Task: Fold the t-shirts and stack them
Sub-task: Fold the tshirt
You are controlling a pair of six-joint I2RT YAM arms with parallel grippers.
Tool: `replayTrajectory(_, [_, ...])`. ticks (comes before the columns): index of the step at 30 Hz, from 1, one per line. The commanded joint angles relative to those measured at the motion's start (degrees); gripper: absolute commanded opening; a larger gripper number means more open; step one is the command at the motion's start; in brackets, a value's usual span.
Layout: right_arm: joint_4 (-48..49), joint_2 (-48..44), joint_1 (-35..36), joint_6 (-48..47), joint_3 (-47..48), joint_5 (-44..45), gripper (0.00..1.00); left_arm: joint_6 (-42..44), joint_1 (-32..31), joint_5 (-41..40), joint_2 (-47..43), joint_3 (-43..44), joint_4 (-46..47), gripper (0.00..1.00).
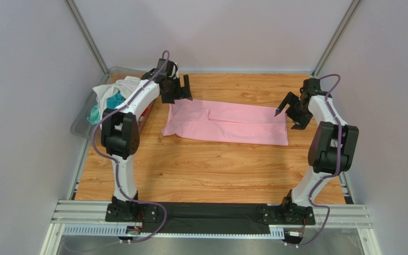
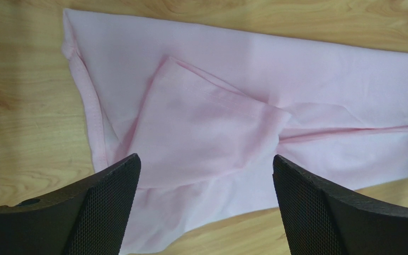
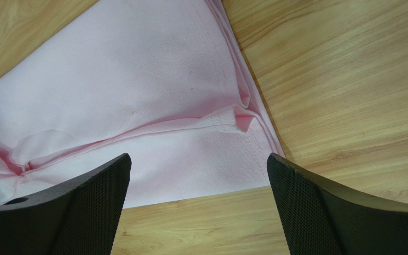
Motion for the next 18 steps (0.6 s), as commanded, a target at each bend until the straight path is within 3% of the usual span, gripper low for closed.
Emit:
replayTrajectory(1, [0.14, -4.93, 1.18, -2.57, -0.05, -0.56, 1.00, -1.77, -0.95, 4.26, -8.79, -7.72, 3.52, 1.00])
replayTrajectory(10, [-0.03, 2.70, 8.47, -7.06, 8.82, -0.21, 1.00, -6.78, -4.38, 4.88, -13.38, -23.66, 8.72, 1.00])
replayTrajectory(18, [-3.70, 18.52, 10.50, -10.48, 24.01, 0.57, 1.00, -6.96, -4.12, 2.24, -8.91, -25.78, 7.85, 1.00])
